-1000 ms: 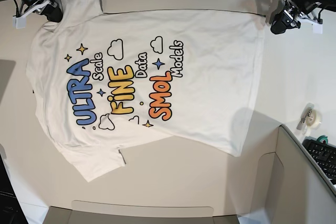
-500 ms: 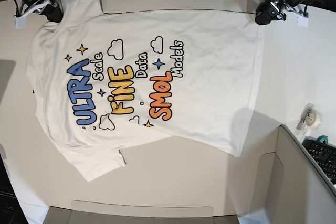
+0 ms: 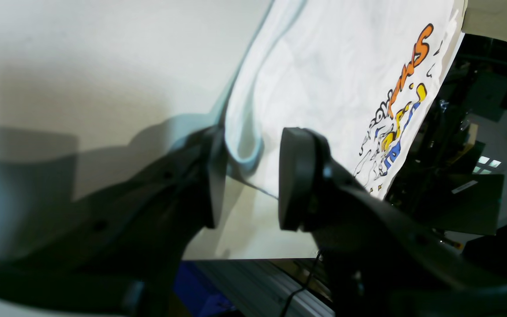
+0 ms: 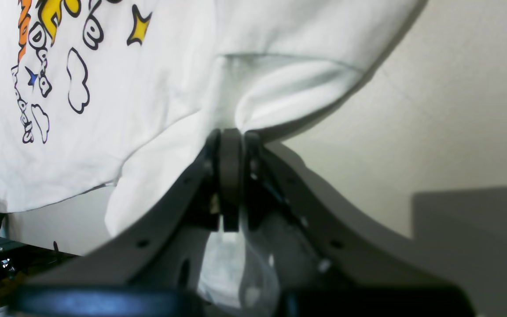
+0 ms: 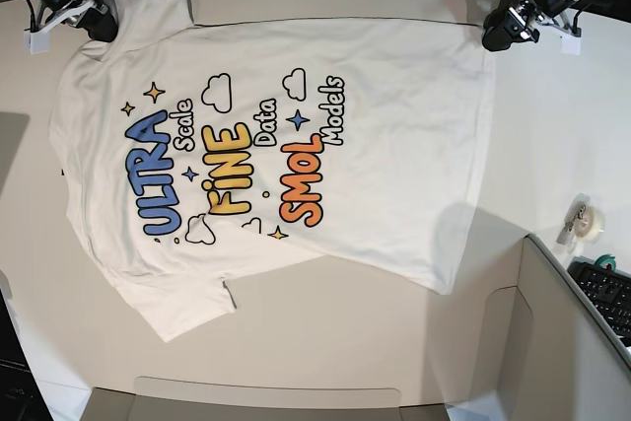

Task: Layout the t-shirt on the table in an organized manner, then fold the t-shirt properly
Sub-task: 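Pull the shoulder fabric with the left gripper toward the collar edge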

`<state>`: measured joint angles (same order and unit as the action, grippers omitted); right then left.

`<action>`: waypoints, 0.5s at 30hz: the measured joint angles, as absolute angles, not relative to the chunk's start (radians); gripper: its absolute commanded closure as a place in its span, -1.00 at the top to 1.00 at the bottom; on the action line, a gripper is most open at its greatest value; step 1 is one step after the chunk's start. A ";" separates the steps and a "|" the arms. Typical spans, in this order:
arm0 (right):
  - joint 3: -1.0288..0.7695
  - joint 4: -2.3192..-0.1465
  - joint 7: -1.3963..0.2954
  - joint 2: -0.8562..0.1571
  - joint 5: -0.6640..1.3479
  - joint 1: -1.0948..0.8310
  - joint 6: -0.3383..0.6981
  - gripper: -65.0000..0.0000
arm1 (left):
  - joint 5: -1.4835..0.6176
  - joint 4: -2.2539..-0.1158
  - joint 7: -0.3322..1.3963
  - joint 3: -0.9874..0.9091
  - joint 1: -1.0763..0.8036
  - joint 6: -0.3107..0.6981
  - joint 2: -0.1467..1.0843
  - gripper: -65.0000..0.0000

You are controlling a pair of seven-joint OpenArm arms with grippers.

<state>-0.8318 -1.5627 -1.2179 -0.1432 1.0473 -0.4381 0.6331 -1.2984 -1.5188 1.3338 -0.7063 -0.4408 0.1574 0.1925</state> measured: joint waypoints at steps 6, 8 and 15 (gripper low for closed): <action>-0.831 -1.565 -1.219 -0.144 1.047 -0.438 0.633 -1.00 | -1.290 -1.518 1.335 -0.646 -0.440 0.151 0.194 -1.00; -0.831 -1.568 -1.219 -0.146 1.046 -0.439 0.633 -1.00 | -1.290 -1.520 1.335 -0.646 -0.441 0.151 0.194 -1.00; -0.830 -1.652 -1.225 -0.138 1.003 -0.496 0.636 -1.00 | -1.290 -1.521 1.335 -0.646 -0.441 0.150 0.195 -1.00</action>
<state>-0.8299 -1.6516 -1.2255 -0.1375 1.0031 -0.4957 0.6361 -1.2900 -1.5211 1.3350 -0.6460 -0.4408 0.1505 0.1947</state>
